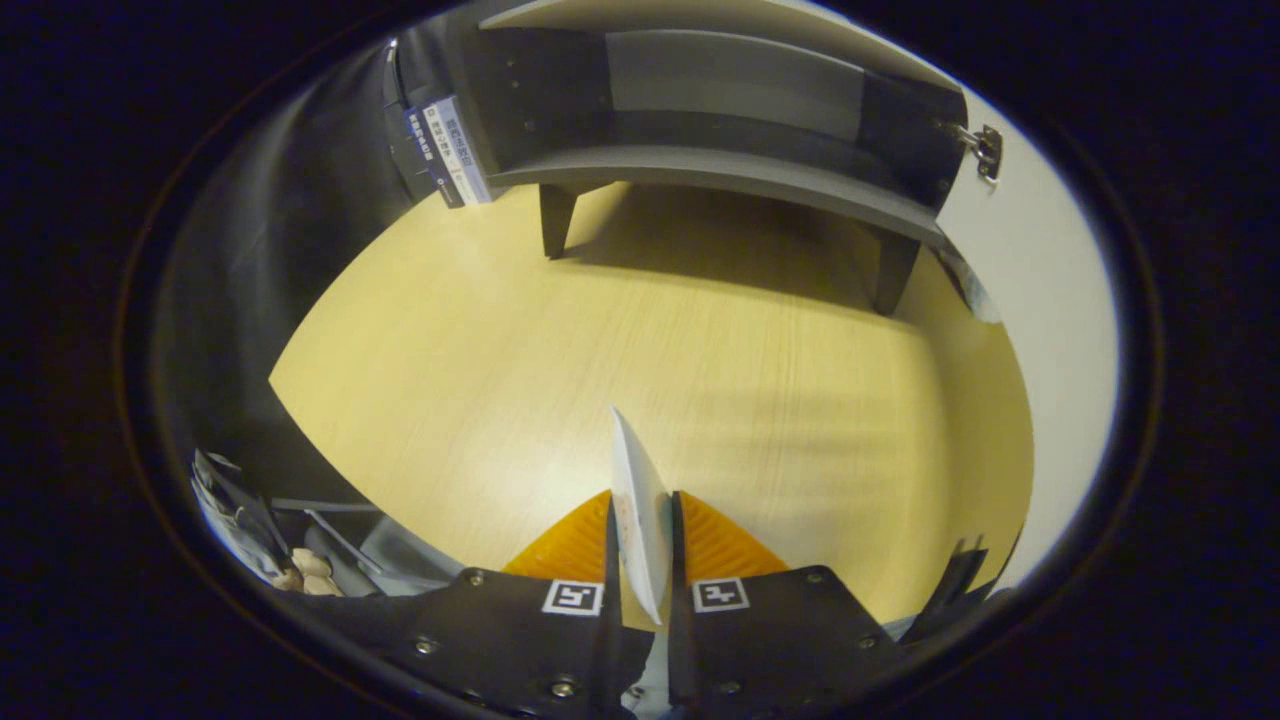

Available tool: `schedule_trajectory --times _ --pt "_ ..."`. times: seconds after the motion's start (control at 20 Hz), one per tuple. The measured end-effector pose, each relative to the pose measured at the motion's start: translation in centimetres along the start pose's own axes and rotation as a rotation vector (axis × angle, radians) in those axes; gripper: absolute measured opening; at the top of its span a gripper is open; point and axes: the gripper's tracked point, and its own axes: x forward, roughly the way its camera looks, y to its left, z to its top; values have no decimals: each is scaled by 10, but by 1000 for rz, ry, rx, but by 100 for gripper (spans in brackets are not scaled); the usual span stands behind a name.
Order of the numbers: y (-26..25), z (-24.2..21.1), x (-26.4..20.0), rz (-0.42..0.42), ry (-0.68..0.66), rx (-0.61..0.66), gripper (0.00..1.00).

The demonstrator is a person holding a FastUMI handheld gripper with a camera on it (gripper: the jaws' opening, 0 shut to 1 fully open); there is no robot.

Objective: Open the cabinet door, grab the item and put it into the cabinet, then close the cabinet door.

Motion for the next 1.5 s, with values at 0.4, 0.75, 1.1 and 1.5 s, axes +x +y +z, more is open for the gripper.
schedule_trajectory --times 0.4,0.75,1.1,1.5 --pt "-8 111 -88 8 -167 78 18" --pt "0 219 -174 52 -367 114 18" --pt "-6 306 -212 62 -484 121 18" --pt "-38 353 -169 -2 -375 157 18"
